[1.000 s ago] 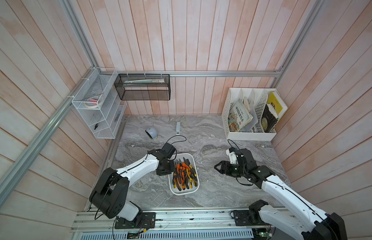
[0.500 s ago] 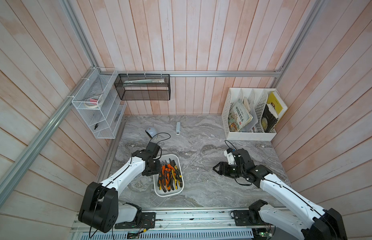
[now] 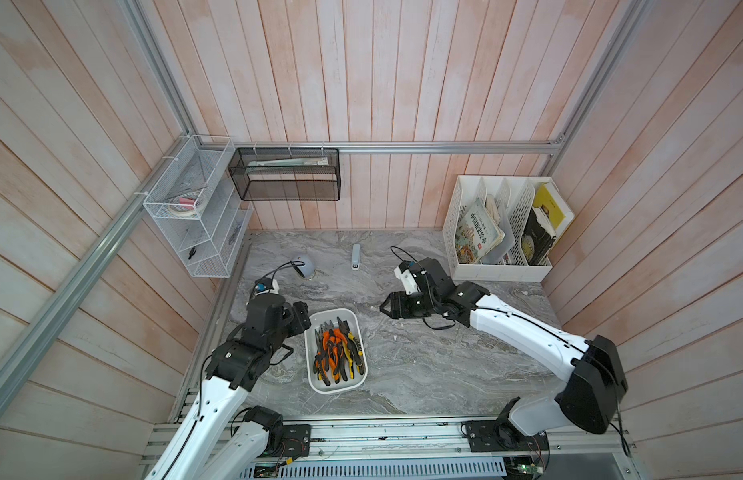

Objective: Take the pliers out of the storage box
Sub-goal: Move the storage box to the center of the board, then pick up the pliers from the storage box.

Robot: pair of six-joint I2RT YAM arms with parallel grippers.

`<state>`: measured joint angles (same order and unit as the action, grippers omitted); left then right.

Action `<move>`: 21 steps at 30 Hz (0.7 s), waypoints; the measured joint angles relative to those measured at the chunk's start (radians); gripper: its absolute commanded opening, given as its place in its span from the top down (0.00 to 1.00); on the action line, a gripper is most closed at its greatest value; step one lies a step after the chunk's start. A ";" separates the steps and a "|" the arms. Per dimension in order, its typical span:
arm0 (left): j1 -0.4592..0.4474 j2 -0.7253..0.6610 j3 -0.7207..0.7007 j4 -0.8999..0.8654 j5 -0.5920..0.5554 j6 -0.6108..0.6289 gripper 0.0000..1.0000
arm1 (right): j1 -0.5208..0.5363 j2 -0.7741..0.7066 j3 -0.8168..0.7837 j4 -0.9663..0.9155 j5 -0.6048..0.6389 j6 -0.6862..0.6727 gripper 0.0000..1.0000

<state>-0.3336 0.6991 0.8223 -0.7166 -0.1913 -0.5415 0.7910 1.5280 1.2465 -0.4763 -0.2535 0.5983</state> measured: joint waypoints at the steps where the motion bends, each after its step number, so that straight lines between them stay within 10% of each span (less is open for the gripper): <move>1: 0.000 -0.054 -0.012 0.006 -0.021 -0.010 0.03 | 0.023 0.033 0.035 -0.004 -0.002 -0.007 0.39; 10: 0.001 -0.425 -0.119 0.037 -0.202 -0.082 0.00 | 0.187 0.329 0.305 -0.086 -0.027 -0.076 0.43; 21: -0.024 -0.460 -0.137 0.049 -0.262 -0.107 0.00 | 0.199 0.435 0.393 -0.169 -0.036 -0.080 0.46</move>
<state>-0.3573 0.2386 0.6857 -0.6674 -0.4538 -0.6487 0.9897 1.9629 1.6394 -0.6456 -0.2897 0.5186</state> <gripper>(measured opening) 0.998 0.549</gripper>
